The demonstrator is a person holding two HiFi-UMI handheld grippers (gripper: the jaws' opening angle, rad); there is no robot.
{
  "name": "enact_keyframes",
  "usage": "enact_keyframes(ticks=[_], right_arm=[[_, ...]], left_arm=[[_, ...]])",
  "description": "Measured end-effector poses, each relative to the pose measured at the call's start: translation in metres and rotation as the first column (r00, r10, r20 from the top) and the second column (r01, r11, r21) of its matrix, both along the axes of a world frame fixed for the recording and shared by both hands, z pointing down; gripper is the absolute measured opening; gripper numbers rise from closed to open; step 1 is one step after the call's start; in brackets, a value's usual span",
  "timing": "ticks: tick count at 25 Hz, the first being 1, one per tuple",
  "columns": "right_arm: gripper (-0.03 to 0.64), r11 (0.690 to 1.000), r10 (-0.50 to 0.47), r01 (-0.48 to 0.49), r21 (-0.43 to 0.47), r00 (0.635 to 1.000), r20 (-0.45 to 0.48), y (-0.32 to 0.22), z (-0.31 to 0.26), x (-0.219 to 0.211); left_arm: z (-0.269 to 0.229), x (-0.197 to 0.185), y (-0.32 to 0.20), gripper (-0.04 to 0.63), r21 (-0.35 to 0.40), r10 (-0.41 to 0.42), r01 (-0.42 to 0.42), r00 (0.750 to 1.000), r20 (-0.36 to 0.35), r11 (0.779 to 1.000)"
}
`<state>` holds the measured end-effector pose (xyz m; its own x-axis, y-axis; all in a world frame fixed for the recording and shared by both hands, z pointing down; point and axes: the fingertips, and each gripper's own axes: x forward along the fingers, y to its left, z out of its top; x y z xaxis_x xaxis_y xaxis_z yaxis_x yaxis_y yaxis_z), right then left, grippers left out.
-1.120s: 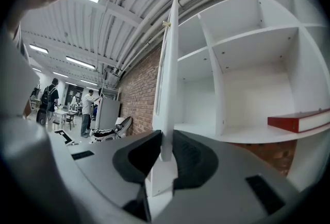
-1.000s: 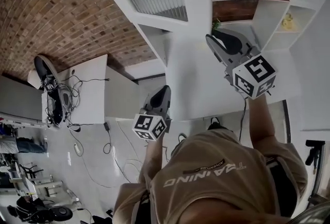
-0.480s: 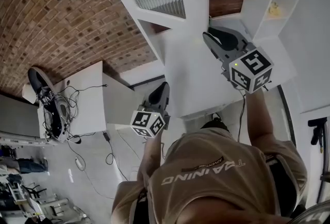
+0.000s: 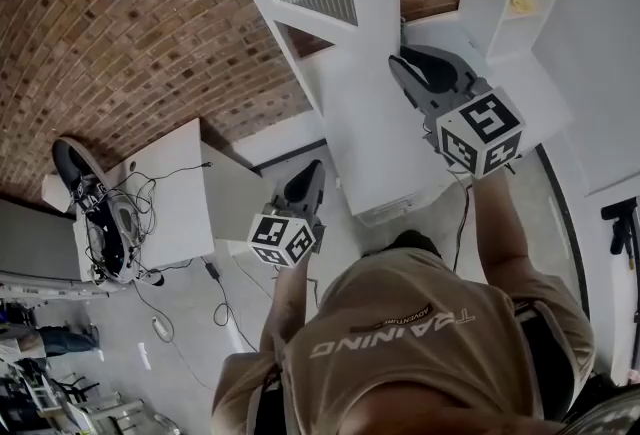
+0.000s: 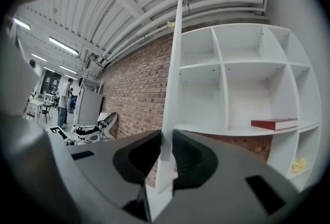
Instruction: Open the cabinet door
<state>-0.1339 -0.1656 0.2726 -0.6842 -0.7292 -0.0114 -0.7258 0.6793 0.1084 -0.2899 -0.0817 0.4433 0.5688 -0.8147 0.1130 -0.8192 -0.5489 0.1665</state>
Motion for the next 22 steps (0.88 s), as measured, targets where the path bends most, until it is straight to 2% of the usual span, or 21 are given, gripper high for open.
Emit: enact_keyframes(ticks=[4, 8, 17, 22], right_arm=[[0.067, 1.000, 0.003, -0.003, -0.006, 1.000, 0.001, 0.012, 0.001, -0.010], [0.067, 1.000, 0.021, -0.021, 0.004, 1.000, -0.012, 0.020, 0.002, -0.016], [0.067, 0.998, -0.068, 0.068, 0.016, 0.998, -0.014, 0.046, 0.000, -0.051], [0.067, 0.993, -0.116, 0.116, 0.027, 0.993, -0.013, 0.059, -0.001, -0.076]], left_arm=[[-0.004, -0.005, 0.002, 0.008, 0.008, -0.014, 0.014, 1.000, -0.023, 1.000], [-0.003, -0.004, 0.005, 0.008, 0.012, 0.006, -0.006, 1.000, -0.017, 1.000], [0.010, -0.012, 0.013, 0.008, -0.019, 0.002, -0.003, 0.999, -0.037, 1.000], [0.011, -0.029, 0.017, 0.008, -0.021, -0.030, 0.029, 0.999, -0.036, 0.999]])
